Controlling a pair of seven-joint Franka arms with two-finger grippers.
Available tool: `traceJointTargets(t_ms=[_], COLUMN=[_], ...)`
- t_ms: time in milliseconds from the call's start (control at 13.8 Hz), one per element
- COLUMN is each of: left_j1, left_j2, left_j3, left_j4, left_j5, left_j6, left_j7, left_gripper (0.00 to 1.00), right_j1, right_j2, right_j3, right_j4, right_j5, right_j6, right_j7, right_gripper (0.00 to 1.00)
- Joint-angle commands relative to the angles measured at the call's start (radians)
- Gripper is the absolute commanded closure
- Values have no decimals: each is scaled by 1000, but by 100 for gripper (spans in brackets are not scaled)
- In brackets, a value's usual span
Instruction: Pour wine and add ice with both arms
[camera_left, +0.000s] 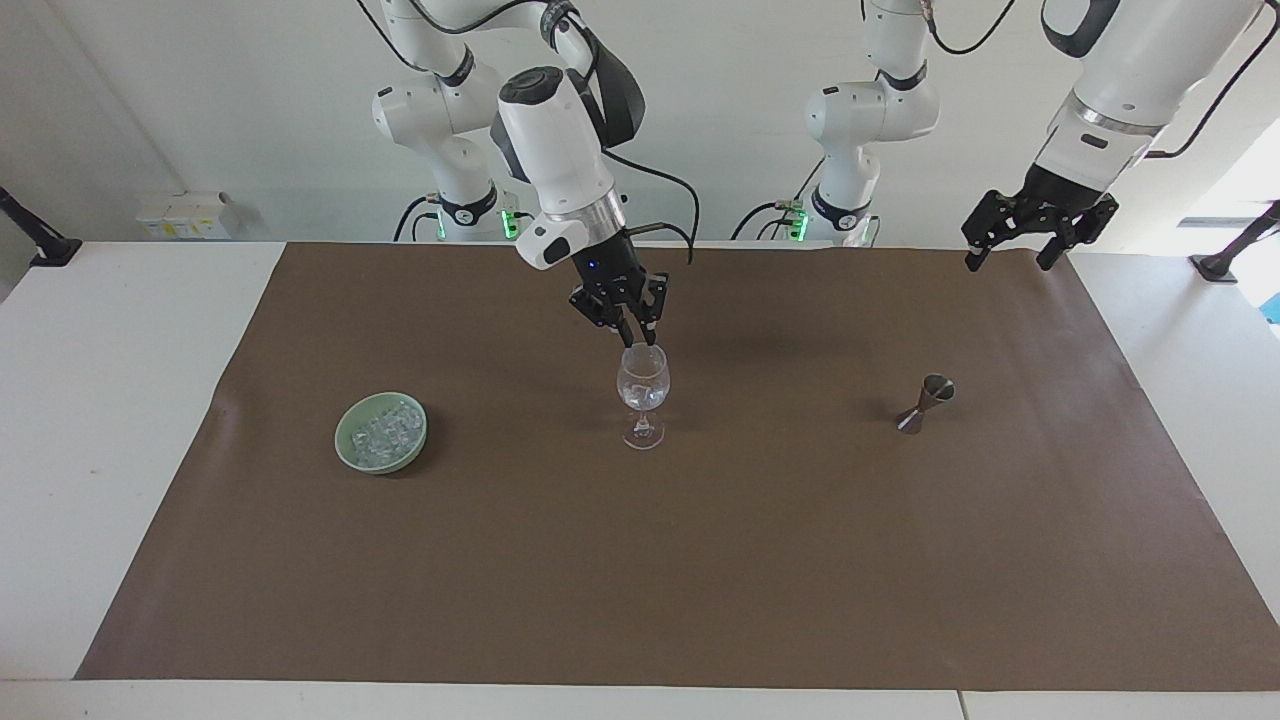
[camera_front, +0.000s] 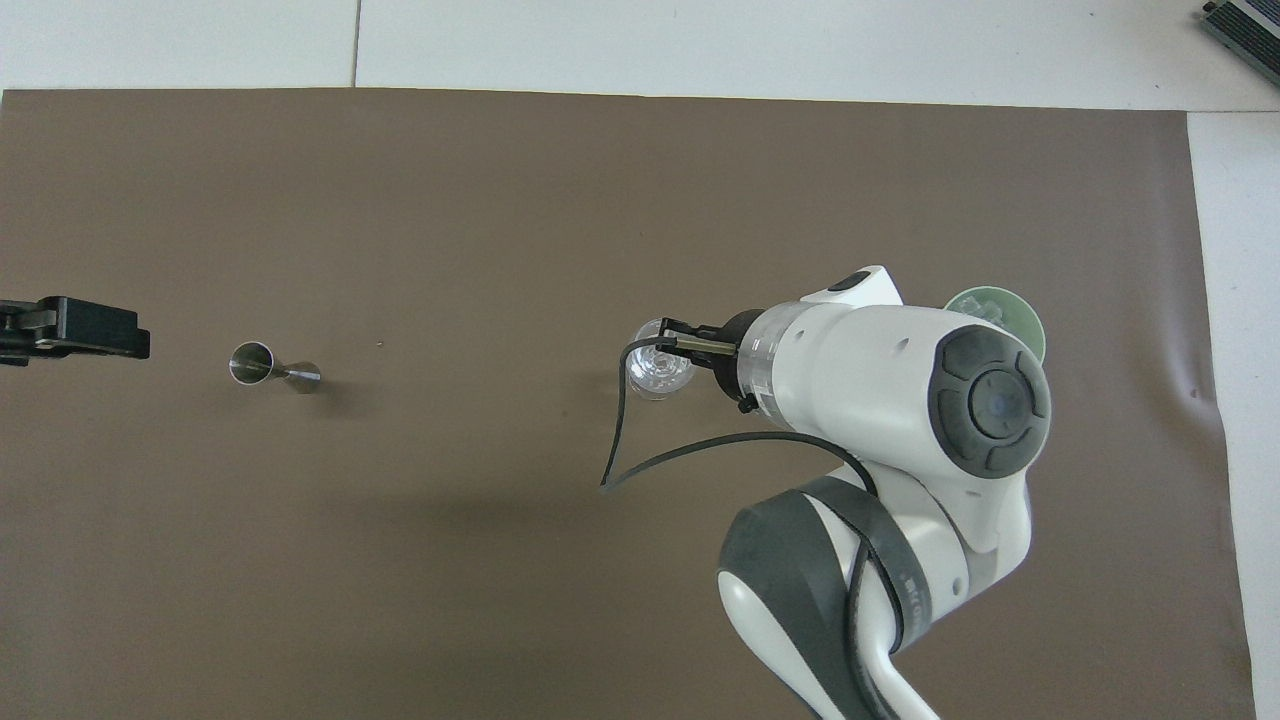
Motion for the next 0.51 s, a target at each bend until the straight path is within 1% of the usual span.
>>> traceJointTargets(t_ms=[0,73,218,364,436], left_j1=[-6,16,25,27,25], left_j2=[-23,-21,-12,22,25], left_j3=[12,4,0,3,1], left_j4=[3,3,9,57,55], left_j5=[7,7,7,17,27], left_j6=[-35,-25,-10,-25,-21], left_j7=[6,13,18,23,24], left_gripper=[0,0,0,0,0], right_j1=[-58,-93,-141,-176,-182], right_j2=[-50,-57,-73,-78,-80], right_j3=[6,6,6,6,3], right_j4=[-24,-24,-23,-23,-23], right_j5=[0,0,-1,-1,-3], right_j6=[-129,-161,-166,-178,-198], right_j7=[-106,-159,-261,-287,-286], right_gripper=[36,0,0,0,0])
